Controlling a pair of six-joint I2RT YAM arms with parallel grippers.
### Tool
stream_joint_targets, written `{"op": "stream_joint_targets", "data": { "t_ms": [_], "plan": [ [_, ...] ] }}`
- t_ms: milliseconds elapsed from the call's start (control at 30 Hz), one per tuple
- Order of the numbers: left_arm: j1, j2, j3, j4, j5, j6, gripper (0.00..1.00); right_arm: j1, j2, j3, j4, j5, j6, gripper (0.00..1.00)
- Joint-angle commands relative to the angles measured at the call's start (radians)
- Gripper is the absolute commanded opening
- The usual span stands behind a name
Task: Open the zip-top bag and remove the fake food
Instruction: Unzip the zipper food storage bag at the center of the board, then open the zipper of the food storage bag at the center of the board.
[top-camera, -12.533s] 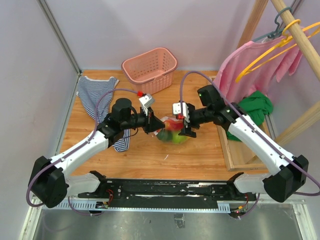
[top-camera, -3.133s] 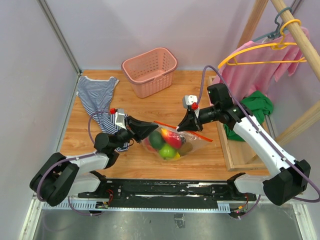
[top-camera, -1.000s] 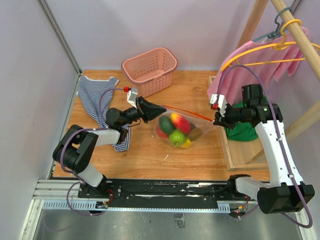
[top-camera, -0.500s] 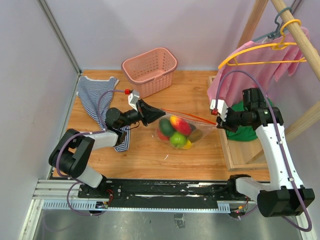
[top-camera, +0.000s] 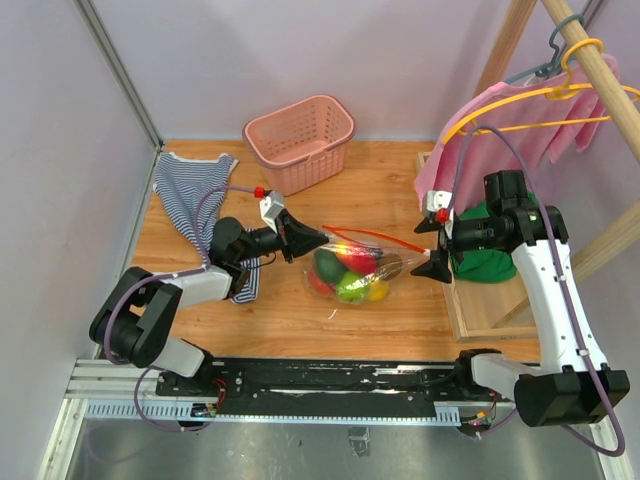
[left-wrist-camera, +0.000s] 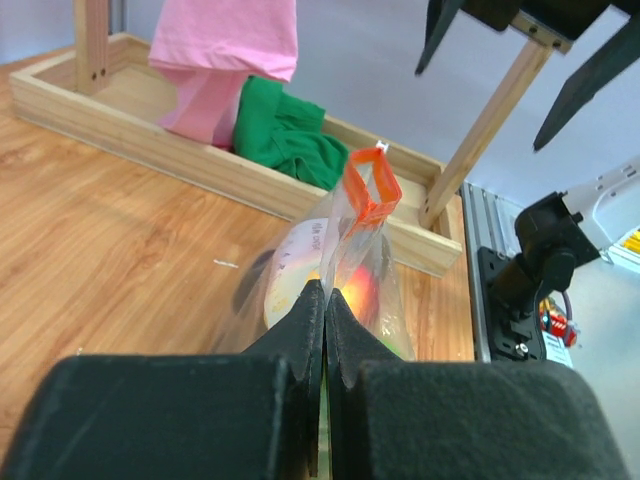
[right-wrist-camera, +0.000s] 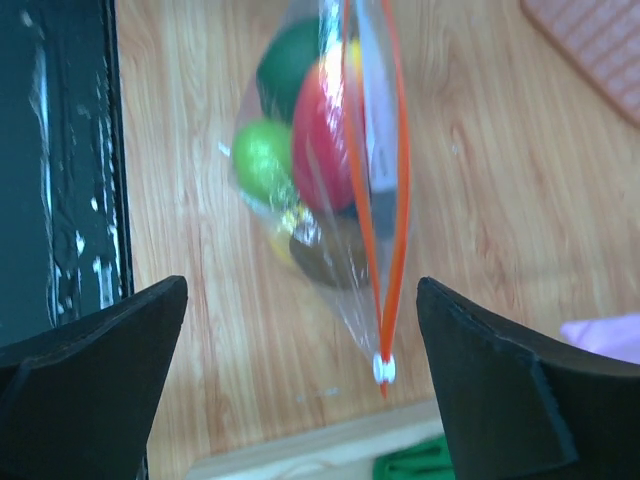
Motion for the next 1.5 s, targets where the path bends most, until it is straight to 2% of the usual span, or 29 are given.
{"op": "stream_joint_targets", "data": {
  "t_ms": [0,133,267,433,533,700,1033,1200,1467],
  "plan": [
    [-0.020,-0.046,-0.032,-0.052,0.031,0.068,0.00,0.026,0.004,0.050,0.135,-0.213,0.171,0.98],
    [-0.021,-0.070,-0.052,-0.052,0.027,0.063,0.00,0.052,0.054,0.093,0.204,-0.315,0.256,0.99],
    [-0.027,-0.080,-0.067,-0.045,0.019,0.055,0.00,0.196,0.096,0.103,0.296,-0.132,0.317,0.98],
    [-0.039,-0.083,-0.088,-0.009,0.016,0.030,0.00,0.279,0.135,0.046,0.460,0.024,0.453,0.98],
    [-0.043,-0.088,-0.098,-0.008,0.011,0.028,0.00,0.330,0.161,0.029,0.491,0.103,0.468,0.90],
    [-0.044,-0.100,-0.108,-0.008,0.002,0.025,0.00,0.365,0.187,0.020,0.507,0.150,0.486,0.77],
    [-0.045,-0.092,-0.115,0.020,-0.002,0.002,0.00,0.395,0.197,-0.025,0.520,0.222,0.473,0.58],
    [-0.045,-0.097,-0.125,0.037,-0.010,-0.017,0.00,0.395,0.209,-0.024,0.519,0.232,0.478,0.43],
    [-0.045,-0.115,-0.160,0.070,-0.049,-0.059,0.00,0.395,0.198,-0.051,0.529,0.209,0.496,0.13]
  ]
}}
